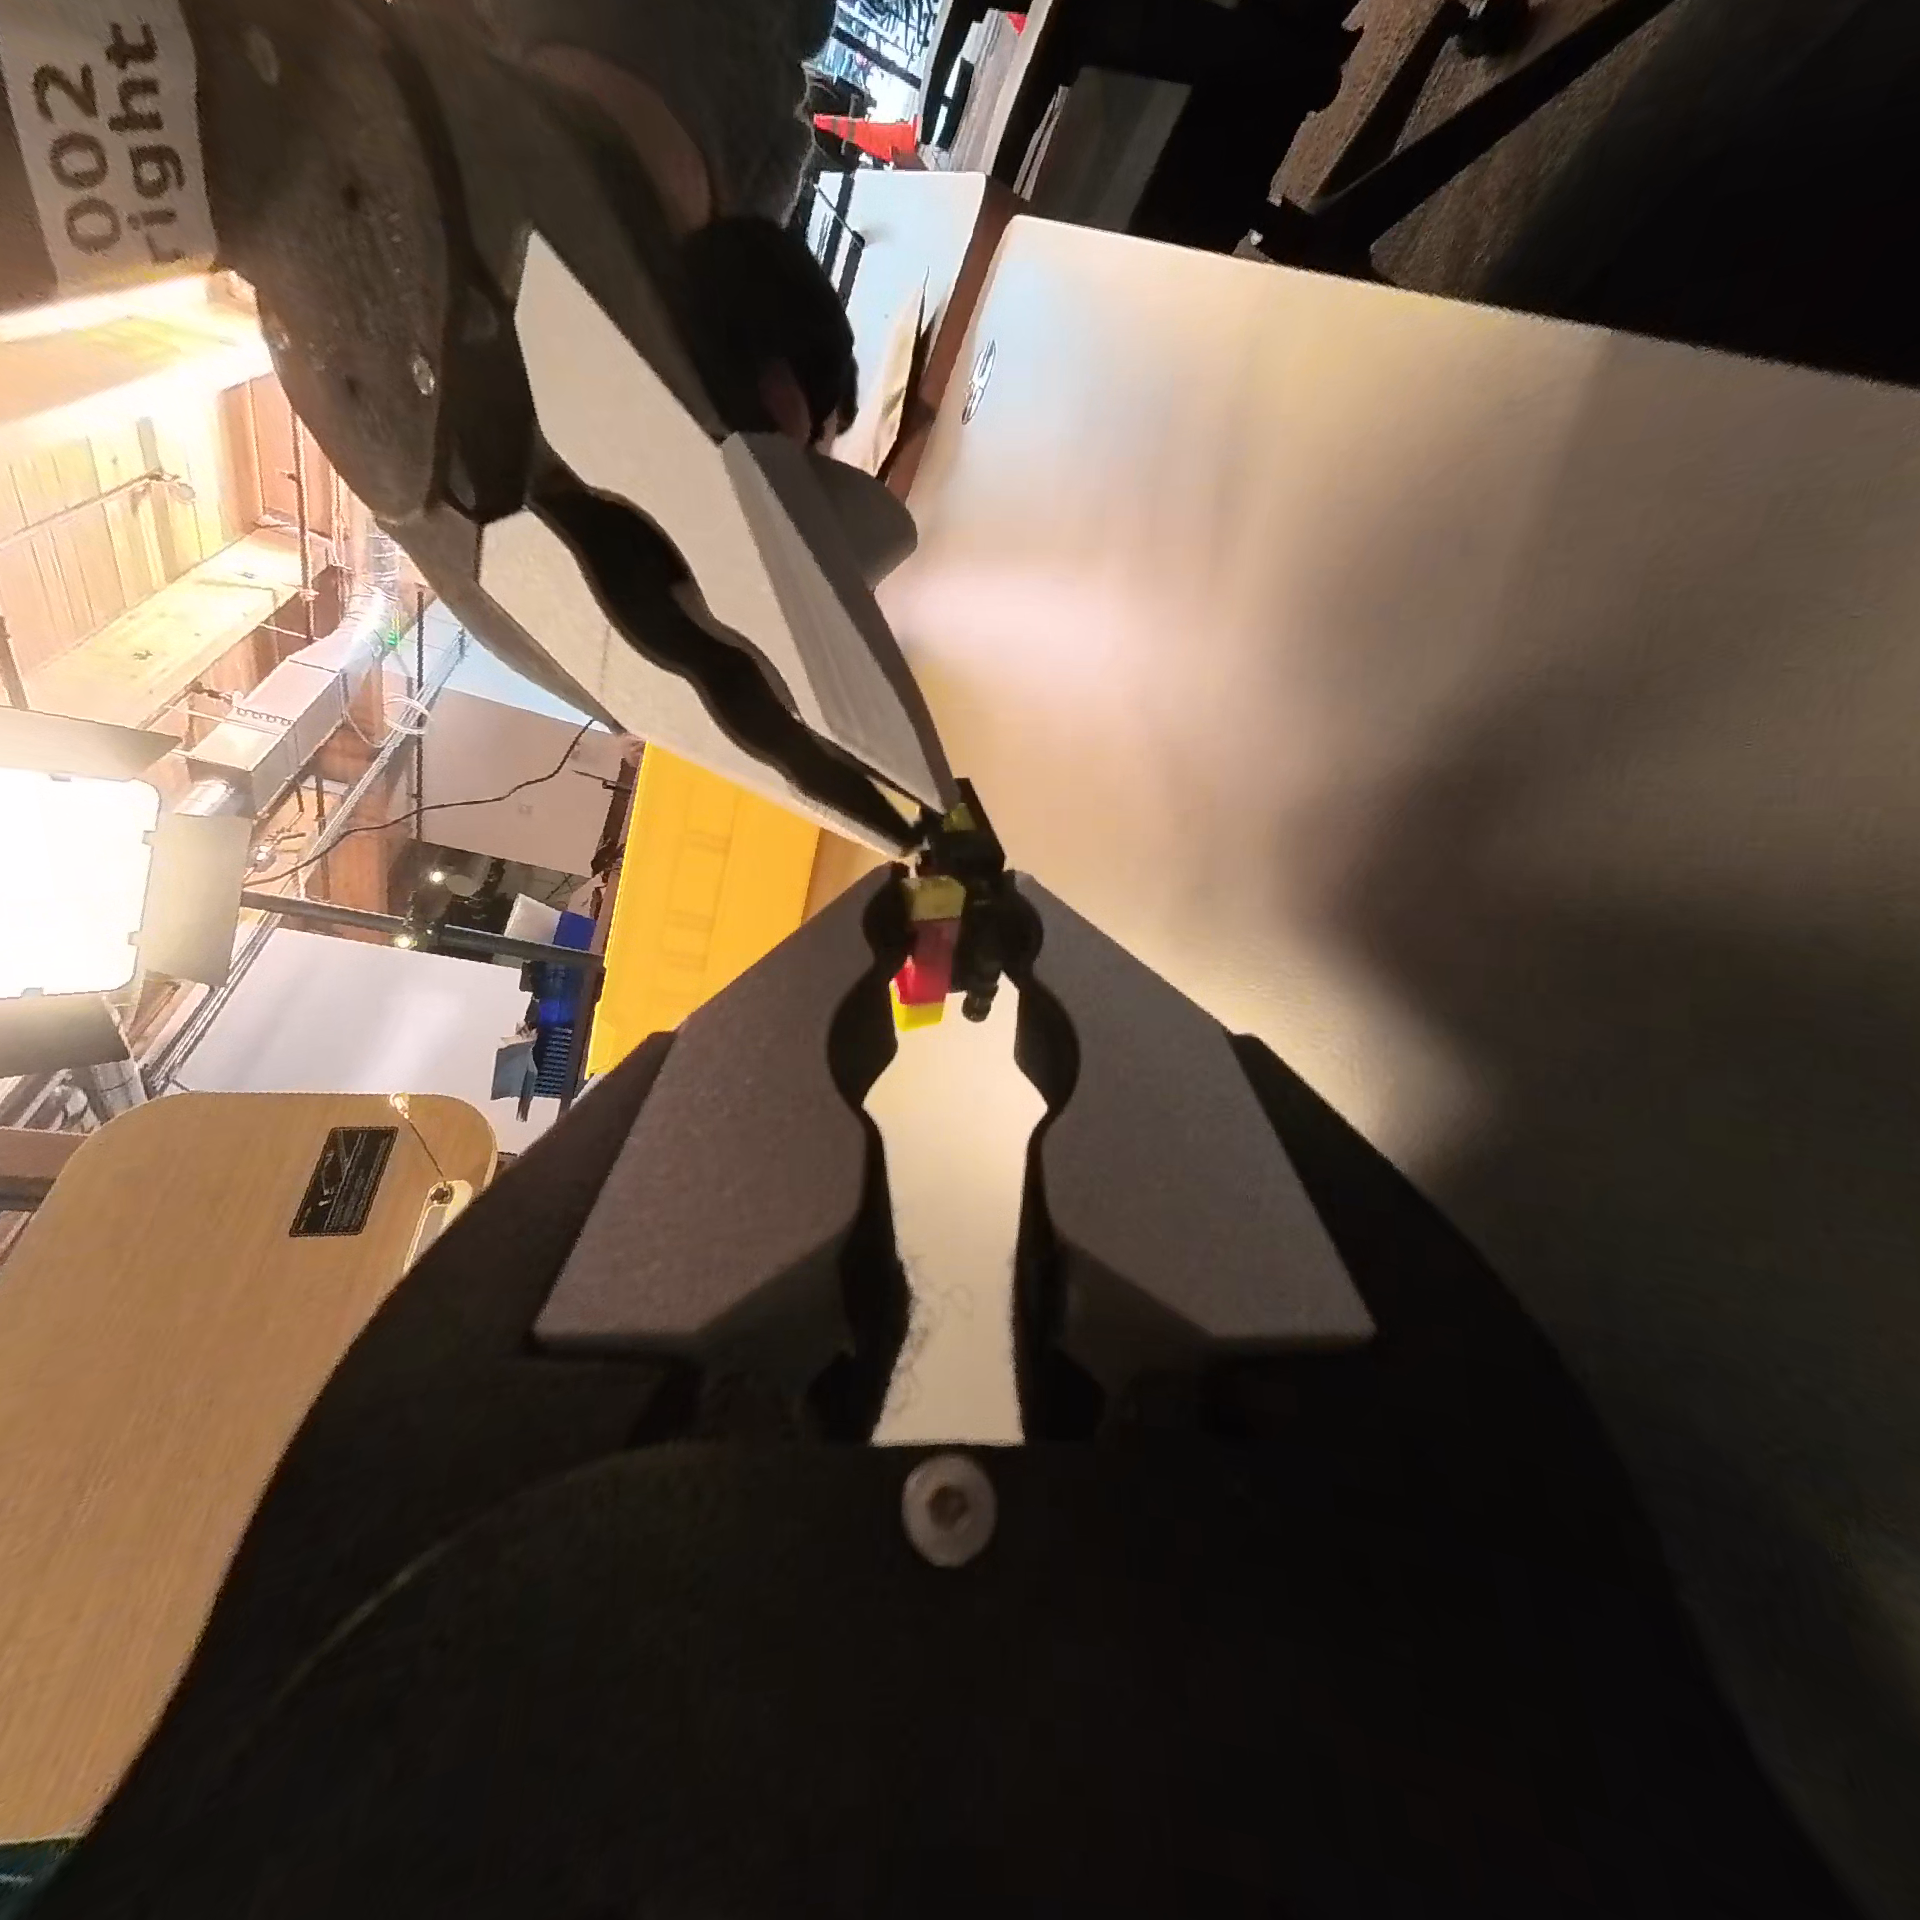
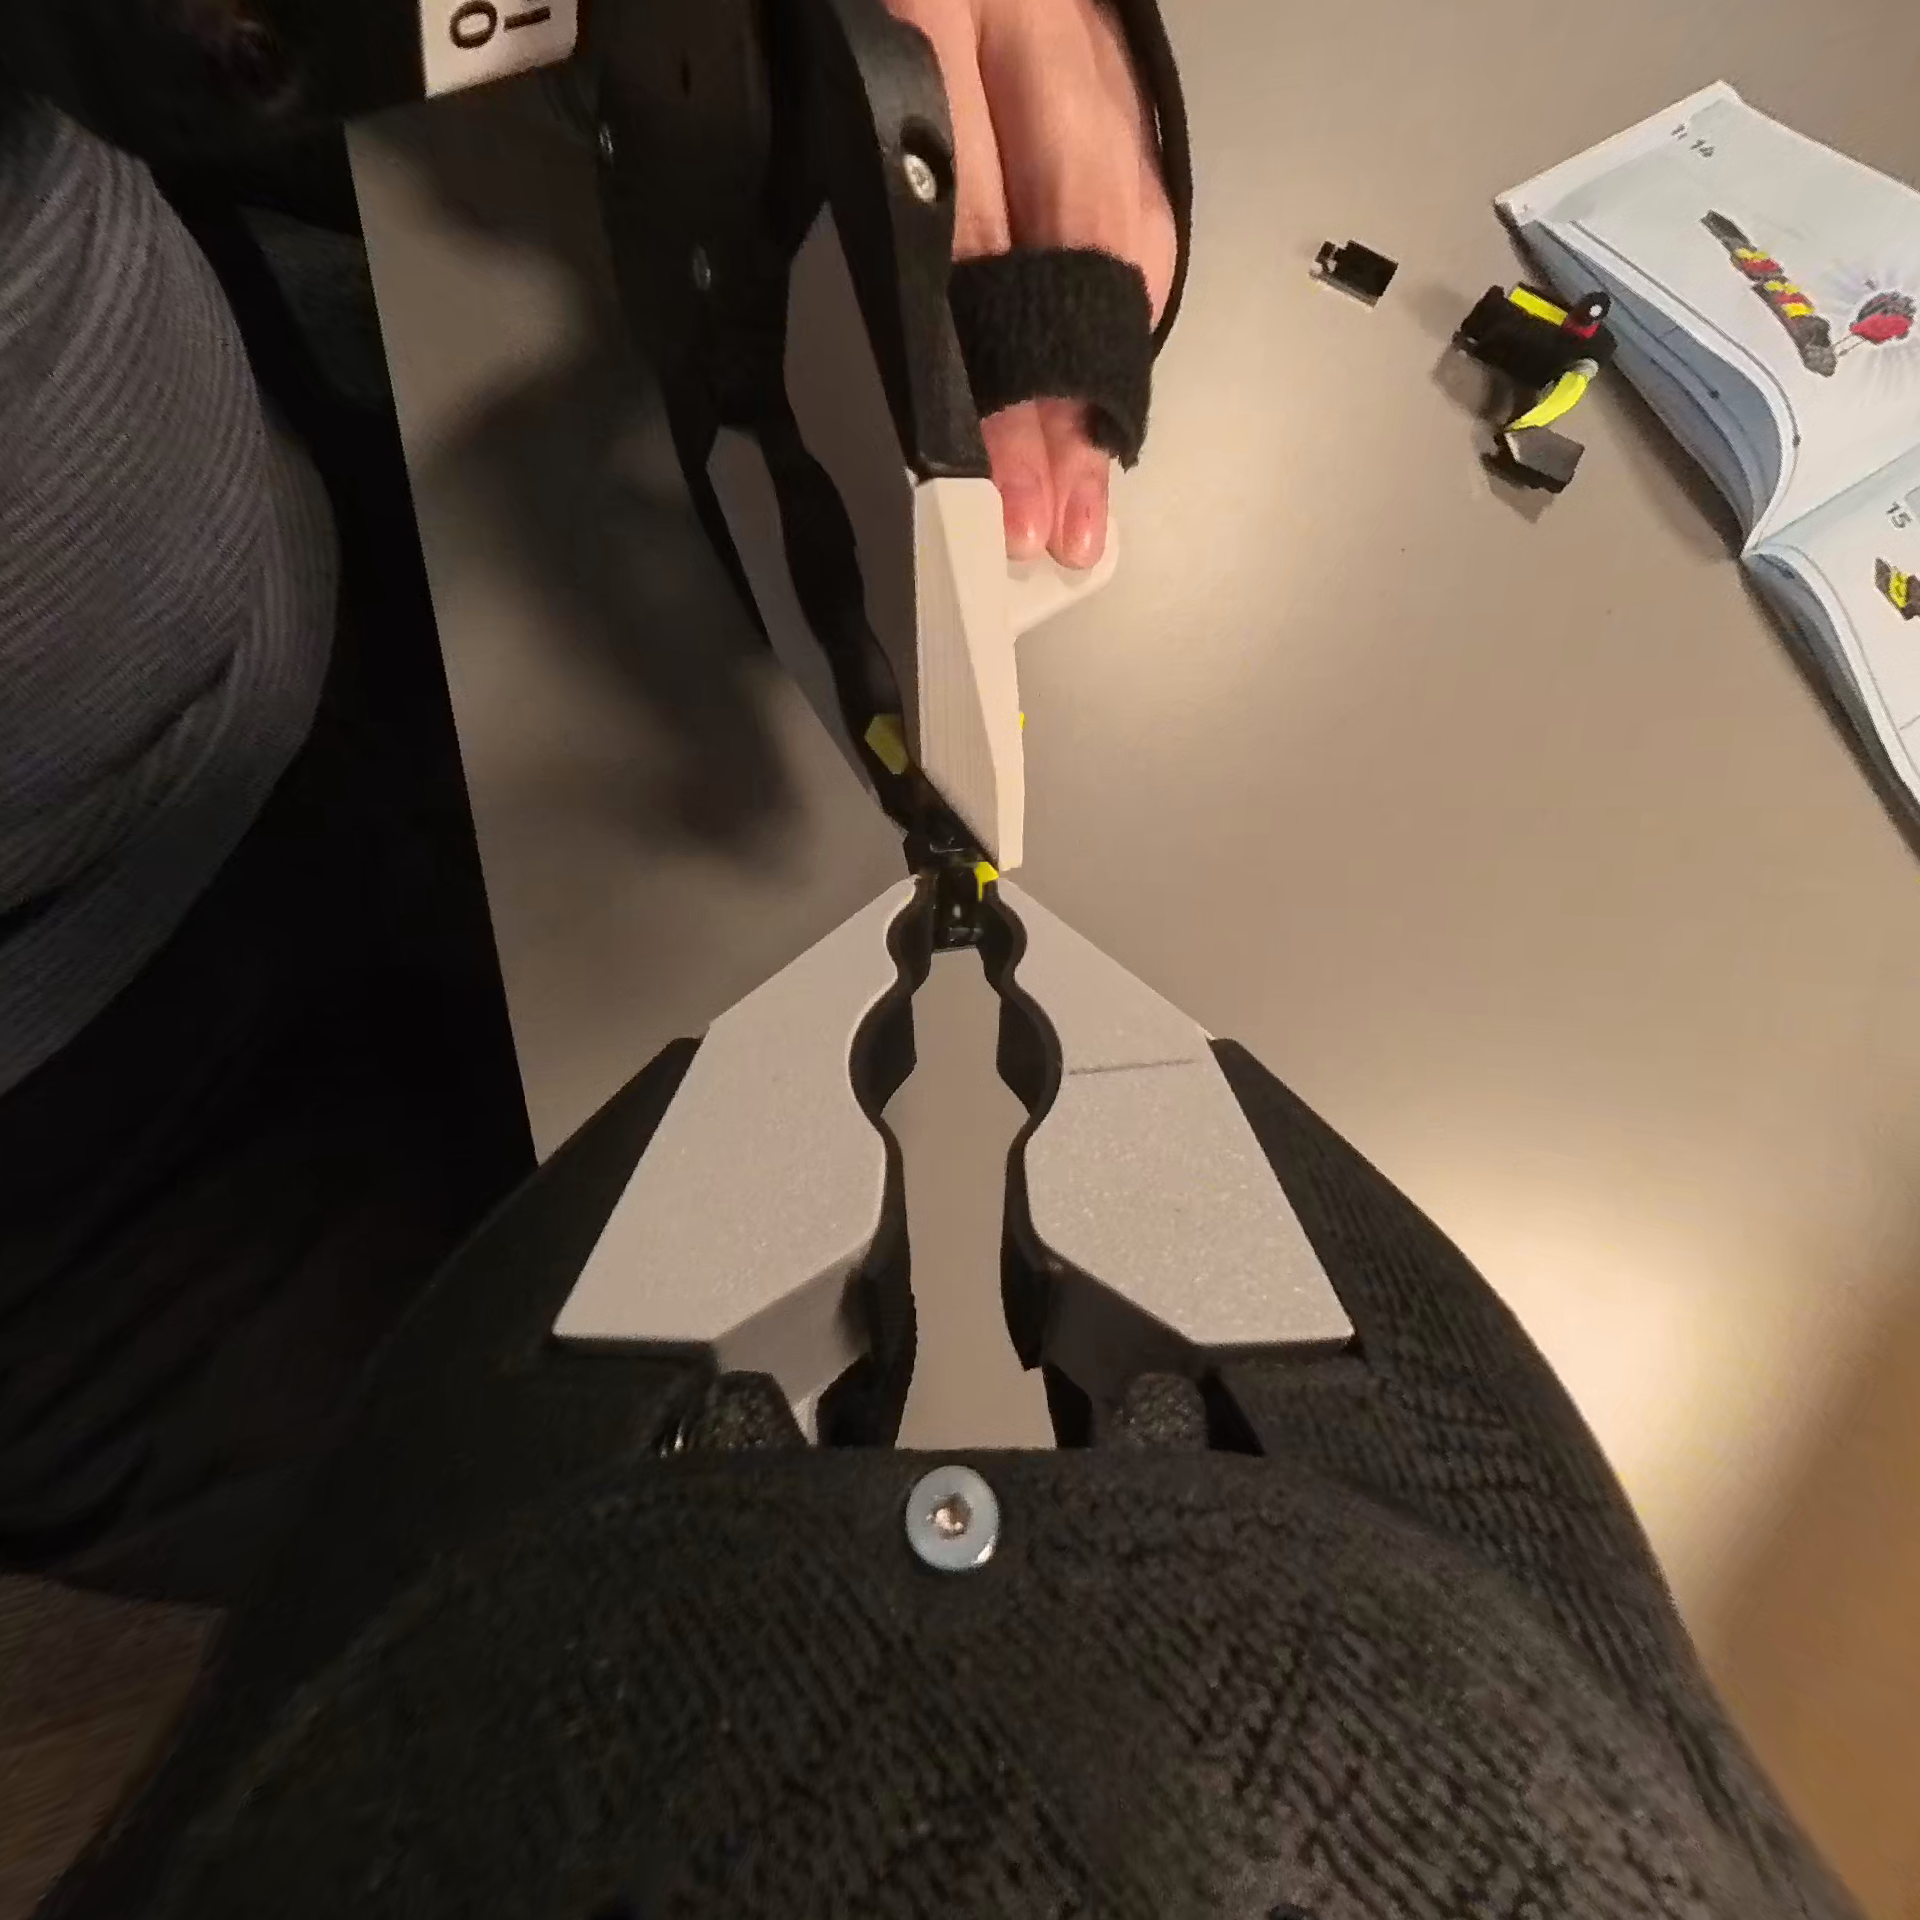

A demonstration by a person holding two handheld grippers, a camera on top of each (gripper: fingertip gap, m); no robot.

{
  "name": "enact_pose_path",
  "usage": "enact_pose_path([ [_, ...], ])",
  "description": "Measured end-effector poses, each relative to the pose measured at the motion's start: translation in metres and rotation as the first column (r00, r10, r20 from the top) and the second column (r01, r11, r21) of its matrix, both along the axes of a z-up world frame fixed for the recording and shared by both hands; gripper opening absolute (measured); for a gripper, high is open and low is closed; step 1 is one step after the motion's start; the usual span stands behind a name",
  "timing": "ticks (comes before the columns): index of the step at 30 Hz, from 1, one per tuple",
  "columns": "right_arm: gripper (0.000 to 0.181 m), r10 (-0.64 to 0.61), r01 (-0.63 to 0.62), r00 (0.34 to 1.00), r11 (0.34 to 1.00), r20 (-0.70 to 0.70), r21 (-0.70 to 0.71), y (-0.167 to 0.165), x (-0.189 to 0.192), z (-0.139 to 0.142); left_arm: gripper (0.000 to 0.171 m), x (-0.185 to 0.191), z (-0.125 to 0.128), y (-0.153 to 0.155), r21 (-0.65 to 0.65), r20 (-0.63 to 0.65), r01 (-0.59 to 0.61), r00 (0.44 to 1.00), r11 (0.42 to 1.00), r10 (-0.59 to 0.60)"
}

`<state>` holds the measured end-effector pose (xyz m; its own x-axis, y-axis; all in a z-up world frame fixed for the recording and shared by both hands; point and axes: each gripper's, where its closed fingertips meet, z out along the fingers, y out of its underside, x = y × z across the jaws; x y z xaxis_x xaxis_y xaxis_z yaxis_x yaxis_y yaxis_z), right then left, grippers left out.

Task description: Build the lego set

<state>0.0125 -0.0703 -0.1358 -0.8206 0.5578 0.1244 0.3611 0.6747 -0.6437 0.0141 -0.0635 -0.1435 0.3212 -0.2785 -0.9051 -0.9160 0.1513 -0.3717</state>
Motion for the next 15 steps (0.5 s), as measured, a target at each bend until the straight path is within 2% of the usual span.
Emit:
enact_pose_path([
  [7, 0.008, -0.002, 0.002, 1.0, 1.0, -0.012, 0.005, 0.0, 0.0, 0.002, 0.015, 0.001, 0.002, 0.0, 0.006, 0.009, 0.002, 1.0, 1.0, -0.002],
  [10, 0.016, -0.017, 0.018, 0.999, 1.0, -0.035, 0.013, 0.002, 0.0, 0.006, 0.015, 0.0, 0.002, 0.0, 0.006, 0.014, -0.002, 1.0, 1.0, 0.002],
  [13, 0.032, -0.061, 0.065, 0.993, 0.997, -0.106, 0.035, 0.006, 0.0, 0.012, 0.015, -0.001, 0.002, 0.0, 0.007, 0.018, -0.007, 1.0, 1.0, 0.007],
  [15, 0.037, -0.086, 0.102, 0.976, 0.992, -0.2, 0.075, 0.007, 0.001, 0.015, 0.015, -0.001, 0.002, 0.001, 0.004, 0.023, -0.008, 1.0, 1.0, 0.008],
])
